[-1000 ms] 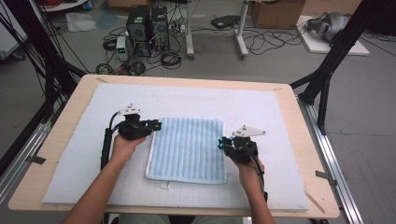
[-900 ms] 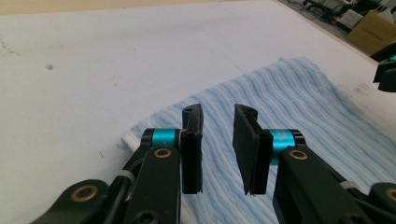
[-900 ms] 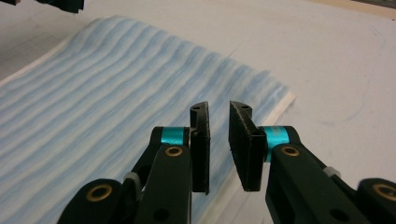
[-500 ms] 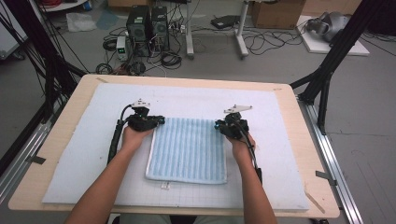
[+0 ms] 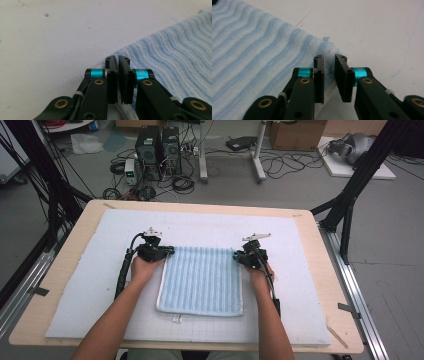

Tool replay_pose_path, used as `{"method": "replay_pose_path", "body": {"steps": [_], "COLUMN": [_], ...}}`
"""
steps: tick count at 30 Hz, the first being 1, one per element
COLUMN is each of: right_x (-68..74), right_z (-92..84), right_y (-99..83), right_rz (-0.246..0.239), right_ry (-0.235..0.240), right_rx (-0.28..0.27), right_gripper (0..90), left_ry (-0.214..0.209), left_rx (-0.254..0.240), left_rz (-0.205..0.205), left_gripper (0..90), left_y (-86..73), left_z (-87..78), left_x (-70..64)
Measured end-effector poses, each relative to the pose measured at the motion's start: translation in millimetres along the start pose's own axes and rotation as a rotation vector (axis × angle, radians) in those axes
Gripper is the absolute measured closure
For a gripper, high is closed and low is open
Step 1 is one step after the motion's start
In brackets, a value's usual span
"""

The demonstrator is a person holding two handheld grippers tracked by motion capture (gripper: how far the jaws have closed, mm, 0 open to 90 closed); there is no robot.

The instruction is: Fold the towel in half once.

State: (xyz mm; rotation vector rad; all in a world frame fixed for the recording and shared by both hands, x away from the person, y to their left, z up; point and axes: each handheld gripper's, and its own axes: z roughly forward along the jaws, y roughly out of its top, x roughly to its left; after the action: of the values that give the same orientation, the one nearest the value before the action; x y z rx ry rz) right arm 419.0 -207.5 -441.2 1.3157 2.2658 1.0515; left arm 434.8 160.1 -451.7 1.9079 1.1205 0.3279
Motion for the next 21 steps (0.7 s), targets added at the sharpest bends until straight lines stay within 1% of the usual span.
{"method": "replay_pose_path", "body": {"steps": [1, 2, 3, 4, 5, 6, 7, 8, 9, 10, 11, 12, 13, 14, 15, 17, 18, 19, 20, 21], "right_x": [-1.5, -3.1, -3.8, -5.0, -5.5, -6.9, -7.8, -9.6, -10.3, -11.6, -12.4, -13.8, -14.8, -16.0, -17.3, -19.1, -19.5, -19.7, -19.7, -20.2], "right_z": [-2.9, -9.9, -16.4, -23.3, -28.7, -37.4, -42.3, -50.6, -57.4, -63.6, -67.8, -74.5, -79.2, -83.3, -87.1, -94.1, -97.4, -100.0, -103.6, -105.7], "right_y": [-0.8, -2.1, -2.7, -3.2, -3.6, -4.0, -4.4, -4.8, -5.2, -5.7, -6.3, -7.6, -9.1, -11.0, -13.2, -17.9, -20.9, -23.3, -27.1, -30.1], "right_rz": [0.012, 0.022, 0.016, 0.009, 0.008, -0.002, -0.002, -0.007, -0.004, -0.010, -0.009, -0.011, -0.019, -0.025, -0.027, -0.029, -0.034, -0.040, -0.049, -0.059], "right_ry": [0.012, 0.026, 0.026, 0.022, 0.017, -0.002, -0.008, -0.018, -0.039, -0.047, -0.049, -0.060, -0.070, -0.084, -0.090, -0.092, -0.089, -0.089, -0.074, -0.066], "right_rx": [-0.019, -0.054, -0.077, -0.099, -0.113, -0.130, -0.141, -0.159, -0.171, -0.186, -0.193, -0.198, -0.204, -0.209, -0.209, -0.206, -0.213, -0.218, -0.220, -0.220], "right_gripper": [74.7, 73.5, 72.0, 68.8, 65.6, 61.9, 56.6, 51.7, 46.1, 42.0, 38.5, 34.4, 29.3, 24.9, 20.6, 12.8, 11.7, 11.7, 11.6, 11.4], "left_ry": [-0.006, -0.014, -0.032, -0.053, -0.082, -0.094, -0.114, -0.131, -0.136, -0.131, -0.121, -0.106, -0.102, -0.118, -0.142, -0.171, -0.177, -0.188, -0.189, -0.194], "left_rx": [-0.015, -0.039, -0.068, -0.100, -0.150, -0.176, -0.216, -0.236, -0.241, -0.235, -0.235, -0.236, -0.241, -0.248, -0.249, -0.272, -0.282, -0.304, -0.314, -0.312], "left_rz": [0.011, 0.027, 0.035, 0.037, 0.039, 0.036, 0.042, 0.042, 0.040, 0.030, 0.012, 0.022, 0.034, 0.034, 0.041, 0.069, 0.080, 0.074, 0.070, 0.070], "left_gripper": [79.8, 73.5, 69.2, 67.1, 64.4, 58.6, 52.6, 50.4, 45.9, 39.6, 32.4, 24.9, 19.2, 15.6, 15.7, 15.8, 15.9, 16.7, 17.4, 17.3], "left_y": [0.6, 1.5, 2.7, 3.9, 6.3, 7.8, 9.7, 10.7, 11.3, 11.5, 10.9, 9.9, 8.1, 6.1, 4.2, -0.5, -2.2, -5.0, -6.7, -7.5], "left_z": [-2.6, -6.0, -10.4, -13.6, -19.7, -23.5, -29.3, -33.4, -36.8, -39.2, -43.1, -46.9, -50.3, -53.8, -57.4, -65.7, -68.9, -73.5, -76.3, -79.0], "left_x": [1.5, 2.7, 3.9, 4.5, 5.4, 5.3, 5.6, 5.5, 5.4, 5.0, 4.2, 3.5, 2.7, 2.1, 1.8, 0.9, 0.8, 1.2, 2.0, 2.9]}}
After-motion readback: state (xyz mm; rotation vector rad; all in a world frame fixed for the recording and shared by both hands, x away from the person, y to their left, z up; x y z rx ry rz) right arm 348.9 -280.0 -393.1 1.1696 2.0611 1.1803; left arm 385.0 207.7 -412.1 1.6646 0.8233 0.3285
